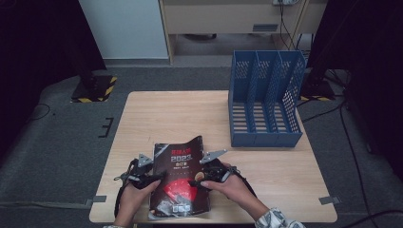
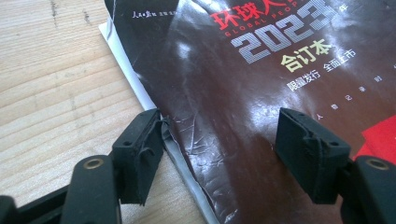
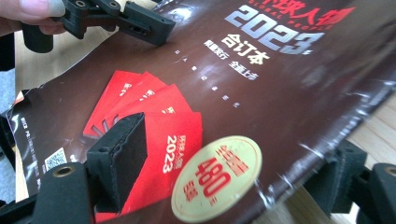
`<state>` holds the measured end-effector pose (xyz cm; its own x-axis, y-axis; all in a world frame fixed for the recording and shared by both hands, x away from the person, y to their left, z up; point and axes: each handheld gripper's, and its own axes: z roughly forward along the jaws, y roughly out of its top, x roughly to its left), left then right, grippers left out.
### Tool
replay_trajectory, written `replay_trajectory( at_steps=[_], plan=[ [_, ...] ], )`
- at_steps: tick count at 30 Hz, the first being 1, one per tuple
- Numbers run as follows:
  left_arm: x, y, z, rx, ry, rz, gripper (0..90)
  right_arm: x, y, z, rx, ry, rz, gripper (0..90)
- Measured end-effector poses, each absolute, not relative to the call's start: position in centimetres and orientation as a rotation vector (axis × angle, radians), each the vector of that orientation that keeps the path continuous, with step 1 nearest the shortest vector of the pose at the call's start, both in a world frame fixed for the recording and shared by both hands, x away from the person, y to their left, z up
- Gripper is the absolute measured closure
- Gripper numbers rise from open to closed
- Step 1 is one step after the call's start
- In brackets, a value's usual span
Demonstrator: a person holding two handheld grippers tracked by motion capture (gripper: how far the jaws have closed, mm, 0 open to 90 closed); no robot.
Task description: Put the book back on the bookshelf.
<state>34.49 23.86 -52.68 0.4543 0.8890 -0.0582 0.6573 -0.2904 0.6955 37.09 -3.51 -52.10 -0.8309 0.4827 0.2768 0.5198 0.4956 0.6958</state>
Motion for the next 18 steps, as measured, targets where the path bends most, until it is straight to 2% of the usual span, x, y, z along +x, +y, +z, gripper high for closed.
replay_trajectory(
  at_steps=[3,9,16,18],
  plan=[
    [34.5,23.7,-52.8,2.054,1.268,0.445,26.0,37.3,-2.6,-51.9,-0.878,-2.695,-1.250,18.5],
    [34.5,23.6,-52.8,2.061,1.252,0.441,24.8,37.4,-1.5,-51.9,-0.878,-2.727,-1.201,17.5],
    [34.6,23.5,-52.9,2.065,1.219,0.444,24.8,37.6,-1.6,-51.8,-0.892,-2.740,-1.192,26.9],
    [34.7,23.4,-53.0,2.062,1.215,0.442,24.8,37.7,-1.9,-51.9,-0.899,-2.747,-1.193,33.2]
  ],
)
